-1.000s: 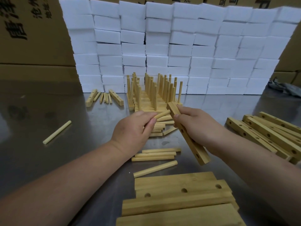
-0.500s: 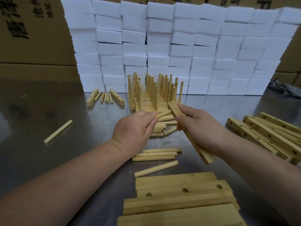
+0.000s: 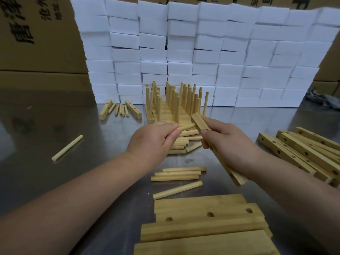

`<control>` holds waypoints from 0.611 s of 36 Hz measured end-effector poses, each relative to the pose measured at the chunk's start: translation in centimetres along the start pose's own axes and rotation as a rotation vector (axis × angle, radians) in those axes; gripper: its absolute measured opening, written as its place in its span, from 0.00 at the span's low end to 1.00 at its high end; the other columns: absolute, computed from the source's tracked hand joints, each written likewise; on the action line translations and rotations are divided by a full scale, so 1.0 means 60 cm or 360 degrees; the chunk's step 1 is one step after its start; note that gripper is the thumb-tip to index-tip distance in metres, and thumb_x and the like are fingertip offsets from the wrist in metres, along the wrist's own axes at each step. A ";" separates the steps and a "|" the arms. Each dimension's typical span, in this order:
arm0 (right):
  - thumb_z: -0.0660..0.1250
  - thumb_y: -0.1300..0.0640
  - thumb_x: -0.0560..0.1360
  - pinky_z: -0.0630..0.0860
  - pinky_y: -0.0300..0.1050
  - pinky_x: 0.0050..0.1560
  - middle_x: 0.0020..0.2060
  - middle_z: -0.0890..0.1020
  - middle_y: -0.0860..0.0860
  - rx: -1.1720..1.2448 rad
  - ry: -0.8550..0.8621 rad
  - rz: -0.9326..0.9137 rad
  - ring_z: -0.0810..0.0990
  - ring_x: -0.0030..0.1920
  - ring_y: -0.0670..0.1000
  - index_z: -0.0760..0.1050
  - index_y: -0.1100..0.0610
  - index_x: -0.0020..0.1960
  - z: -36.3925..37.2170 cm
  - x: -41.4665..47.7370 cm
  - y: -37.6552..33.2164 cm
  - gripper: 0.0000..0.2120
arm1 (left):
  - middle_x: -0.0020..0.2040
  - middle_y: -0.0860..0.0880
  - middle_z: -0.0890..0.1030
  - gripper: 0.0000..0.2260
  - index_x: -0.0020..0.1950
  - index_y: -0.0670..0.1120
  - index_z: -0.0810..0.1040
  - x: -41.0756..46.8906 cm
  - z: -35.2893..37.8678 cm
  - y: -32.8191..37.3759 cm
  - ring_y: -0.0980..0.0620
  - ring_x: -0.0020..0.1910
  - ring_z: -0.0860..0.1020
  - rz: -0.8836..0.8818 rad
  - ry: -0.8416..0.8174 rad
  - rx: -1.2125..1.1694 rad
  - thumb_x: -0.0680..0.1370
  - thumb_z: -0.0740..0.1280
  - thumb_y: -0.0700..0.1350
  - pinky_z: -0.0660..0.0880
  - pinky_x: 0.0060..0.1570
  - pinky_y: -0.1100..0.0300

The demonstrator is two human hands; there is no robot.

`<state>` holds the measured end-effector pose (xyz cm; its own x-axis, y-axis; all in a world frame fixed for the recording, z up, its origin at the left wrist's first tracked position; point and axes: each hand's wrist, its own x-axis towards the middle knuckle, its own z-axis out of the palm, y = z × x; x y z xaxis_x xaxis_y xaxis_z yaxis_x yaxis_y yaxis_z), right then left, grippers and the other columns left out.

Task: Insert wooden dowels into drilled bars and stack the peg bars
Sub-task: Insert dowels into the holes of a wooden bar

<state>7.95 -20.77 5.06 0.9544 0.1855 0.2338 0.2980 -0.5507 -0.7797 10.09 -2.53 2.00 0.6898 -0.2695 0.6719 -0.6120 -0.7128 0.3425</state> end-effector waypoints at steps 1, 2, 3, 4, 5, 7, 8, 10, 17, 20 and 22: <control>0.56 0.54 0.79 0.65 0.23 0.31 0.32 0.75 0.45 -0.0003 0.0001 0.0003 0.70 0.27 0.35 0.72 0.44 0.56 0.000 0.000 0.001 0.10 | 0.35 0.51 0.76 0.10 0.51 0.47 0.81 0.001 0.000 0.000 0.50 0.37 0.75 -0.0012 -0.0012 -0.0004 0.79 0.61 0.47 0.72 0.35 0.54; 0.56 0.54 0.79 0.65 0.23 0.31 0.32 0.75 0.45 -0.0014 0.0003 0.0006 0.70 0.27 0.35 0.73 0.47 0.62 0.000 0.000 0.001 0.13 | 0.34 0.53 0.75 0.10 0.50 0.48 0.81 0.001 0.001 0.001 0.51 0.37 0.74 -0.0021 -0.0033 0.0007 0.79 0.60 0.47 0.71 0.35 0.55; 0.56 0.54 0.79 0.65 0.23 0.30 0.32 0.75 0.45 -0.0024 0.0001 0.0008 0.70 0.27 0.35 0.71 0.48 0.66 0.001 0.000 0.001 0.16 | 0.34 0.54 0.74 0.11 0.50 0.49 0.81 0.002 0.001 0.001 0.52 0.37 0.73 -0.0036 -0.0055 0.0012 0.79 0.60 0.48 0.70 0.35 0.56; 0.56 0.54 0.79 0.65 0.23 0.30 0.33 0.75 0.45 -0.0029 0.0002 0.0008 0.70 0.27 0.34 0.69 0.47 0.69 0.001 -0.001 0.001 0.18 | 0.33 0.55 0.74 0.11 0.50 0.49 0.81 0.003 0.001 0.002 0.52 0.37 0.73 -0.0061 -0.0067 -0.0003 0.79 0.60 0.49 0.70 0.35 0.57; 0.57 0.53 0.79 0.65 0.23 0.30 0.33 0.75 0.45 -0.0028 0.0005 0.0008 0.70 0.27 0.34 0.68 0.47 0.70 0.001 -0.001 0.001 0.19 | 0.33 0.55 0.75 0.11 0.49 0.49 0.81 0.003 0.001 0.002 0.52 0.38 0.74 -0.0086 -0.0073 -0.0030 0.79 0.60 0.49 0.70 0.36 0.57; 0.57 0.53 0.79 0.65 0.23 0.30 0.34 0.75 0.45 -0.0006 0.0007 0.0011 0.70 0.27 0.34 0.66 0.46 0.71 0.000 -0.001 0.002 0.20 | 0.32 0.53 0.75 0.12 0.46 0.47 0.81 0.005 0.000 0.003 0.55 0.36 0.73 -0.0123 -0.0080 -0.0077 0.78 0.60 0.50 0.69 0.35 0.58; 0.57 0.53 0.79 0.65 0.23 0.31 0.34 0.75 0.45 0.0006 0.0009 0.0011 0.70 0.27 0.34 0.66 0.46 0.71 0.000 -0.001 0.002 0.20 | 0.30 0.54 0.74 0.12 0.43 0.47 0.80 0.005 0.000 0.003 0.56 0.35 0.73 -0.0140 -0.0097 -0.0090 0.78 0.59 0.50 0.68 0.32 0.60; 0.57 0.54 0.79 0.65 0.22 0.32 0.34 0.75 0.46 0.0021 0.0016 0.0006 0.70 0.28 0.34 0.66 0.46 0.71 0.000 -0.001 0.002 0.20 | 0.28 0.53 0.74 0.13 0.41 0.48 0.79 0.006 -0.001 0.004 0.56 0.34 0.73 -0.0211 -0.0151 -0.0150 0.78 0.59 0.51 0.66 0.31 0.62; 0.57 0.54 0.80 0.65 0.21 0.34 0.34 0.75 0.46 0.0015 0.0040 -0.0009 0.71 0.30 0.32 0.65 0.45 0.71 0.001 -0.002 0.004 0.20 | 0.33 0.53 0.76 0.13 0.37 0.53 0.78 0.015 -0.006 0.014 0.59 0.34 0.74 -0.0551 -0.0312 -0.0407 0.79 0.60 0.51 0.68 0.33 0.67; 0.57 0.54 0.80 0.65 0.22 0.33 0.34 0.75 0.46 0.0014 0.0033 -0.0021 0.70 0.30 0.34 0.67 0.44 0.70 0.002 -0.003 0.006 0.19 | 0.31 0.60 0.71 0.13 0.36 0.57 0.77 0.019 -0.006 0.015 0.65 0.31 0.71 -0.0665 -0.0350 -0.0500 0.79 0.60 0.52 0.65 0.29 0.71; 0.56 0.54 0.80 0.65 0.22 0.33 0.33 0.75 0.46 0.0006 0.0033 -0.0024 0.70 0.30 0.34 0.68 0.43 0.69 0.003 -0.002 0.008 0.18 | 0.30 0.57 0.72 0.13 0.36 0.57 0.78 0.022 -0.006 0.014 0.62 0.28 0.70 -0.0698 -0.0371 -0.0512 0.79 0.60 0.53 0.67 0.28 0.68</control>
<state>7.94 -20.90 4.56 0.9499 0.1769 0.2575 0.3124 -0.5449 -0.7781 10.33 -3.22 3.41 0.9495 -0.1550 0.2729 -0.3117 -0.5672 0.7623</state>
